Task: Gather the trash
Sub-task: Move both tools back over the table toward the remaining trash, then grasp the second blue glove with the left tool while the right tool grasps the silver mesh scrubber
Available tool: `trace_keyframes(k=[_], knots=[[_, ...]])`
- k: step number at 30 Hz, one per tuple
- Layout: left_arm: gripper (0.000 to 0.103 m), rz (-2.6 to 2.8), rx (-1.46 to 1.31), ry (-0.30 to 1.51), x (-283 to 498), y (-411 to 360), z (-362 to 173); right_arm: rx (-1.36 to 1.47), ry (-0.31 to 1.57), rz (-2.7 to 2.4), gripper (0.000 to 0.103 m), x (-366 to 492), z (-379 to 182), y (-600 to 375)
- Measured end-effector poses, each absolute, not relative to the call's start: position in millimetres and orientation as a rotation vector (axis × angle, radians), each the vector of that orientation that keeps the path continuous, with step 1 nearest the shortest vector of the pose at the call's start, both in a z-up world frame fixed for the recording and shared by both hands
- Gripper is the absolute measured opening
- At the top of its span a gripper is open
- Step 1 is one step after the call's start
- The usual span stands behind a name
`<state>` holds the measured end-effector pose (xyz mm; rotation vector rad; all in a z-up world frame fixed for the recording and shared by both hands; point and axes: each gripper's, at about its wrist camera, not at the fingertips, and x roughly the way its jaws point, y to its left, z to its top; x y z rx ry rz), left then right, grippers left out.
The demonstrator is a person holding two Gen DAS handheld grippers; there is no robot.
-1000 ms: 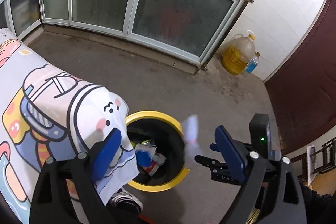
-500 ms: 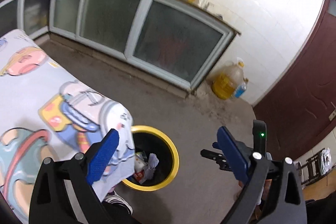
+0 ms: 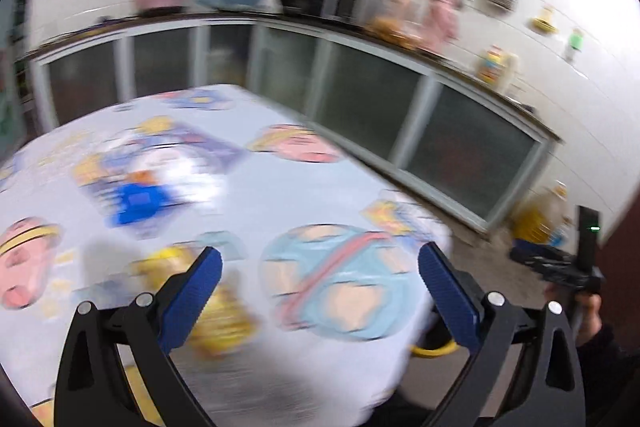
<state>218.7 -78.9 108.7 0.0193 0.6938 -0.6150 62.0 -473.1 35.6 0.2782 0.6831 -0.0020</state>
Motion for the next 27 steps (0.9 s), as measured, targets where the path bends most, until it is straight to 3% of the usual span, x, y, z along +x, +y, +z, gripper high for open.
trace_keyframes(k=[11,27], knots=[[0.095,-0.347,-0.052,0.755,288.4,35.5,82.3,0.108,0.690,0.249,0.074,169.6,69.4,-348.7],[0.095,-0.286,0.035,0.723,325.1,45.5,67.8,-0.029,0.783,0.511,0.074,139.9,40.0,-213.0]])
